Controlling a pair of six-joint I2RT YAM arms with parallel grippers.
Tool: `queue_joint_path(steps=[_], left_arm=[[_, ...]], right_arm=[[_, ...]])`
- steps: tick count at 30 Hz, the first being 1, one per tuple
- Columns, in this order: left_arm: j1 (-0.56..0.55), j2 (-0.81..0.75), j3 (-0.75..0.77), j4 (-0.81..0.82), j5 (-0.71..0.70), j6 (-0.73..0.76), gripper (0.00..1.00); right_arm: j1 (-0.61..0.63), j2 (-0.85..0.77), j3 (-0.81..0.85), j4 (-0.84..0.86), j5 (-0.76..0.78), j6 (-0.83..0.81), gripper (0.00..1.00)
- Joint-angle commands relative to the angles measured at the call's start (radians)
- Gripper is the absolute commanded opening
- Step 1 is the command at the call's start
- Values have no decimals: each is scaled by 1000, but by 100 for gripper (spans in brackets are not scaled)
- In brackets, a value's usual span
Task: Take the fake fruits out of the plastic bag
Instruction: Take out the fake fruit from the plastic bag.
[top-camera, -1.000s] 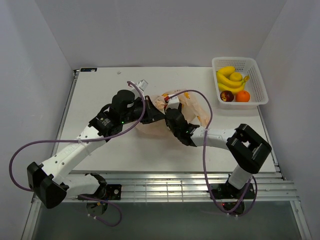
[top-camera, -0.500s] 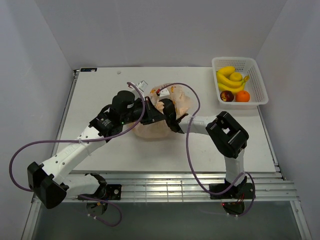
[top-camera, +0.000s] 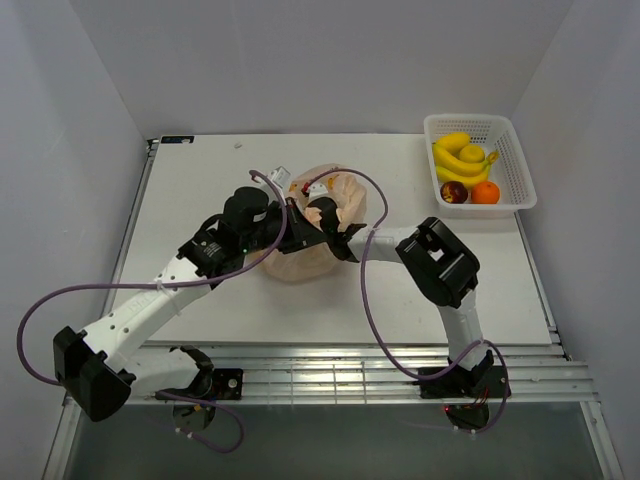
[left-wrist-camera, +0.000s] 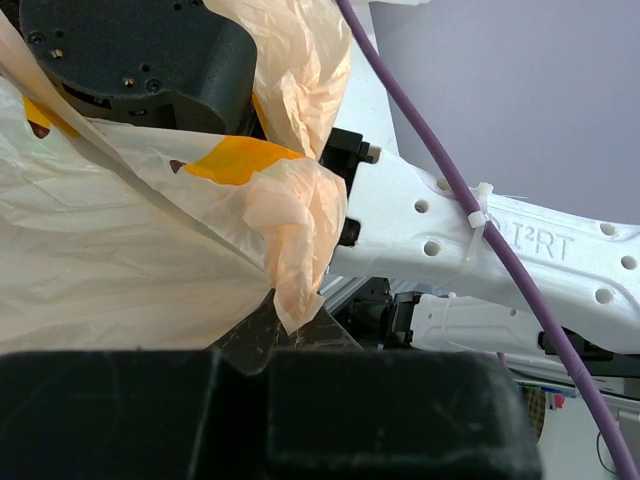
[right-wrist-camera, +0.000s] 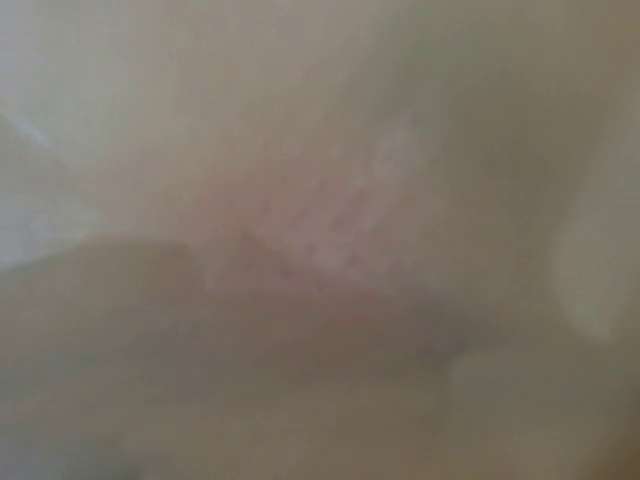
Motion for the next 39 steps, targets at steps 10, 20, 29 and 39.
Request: queue_joint_path(steps=[10,20,29,39], left_arm=[[-10,-100,-36,-15,-63,-61,0],[-10,-109,-54,-52,-144,-89,0],[-10,-118,-56,-64,-196,-116,0],[-10,-96,-57,-33,-170,-118,0]], right_arm=[[-9,-283,-56,-85,-134,-66,31],[-9,-743,-328,-219,-341,-101,28],[-10,-987,-208,-622,-299,-214,25],[-52,-1124,-76,-761,124,-242,14]])
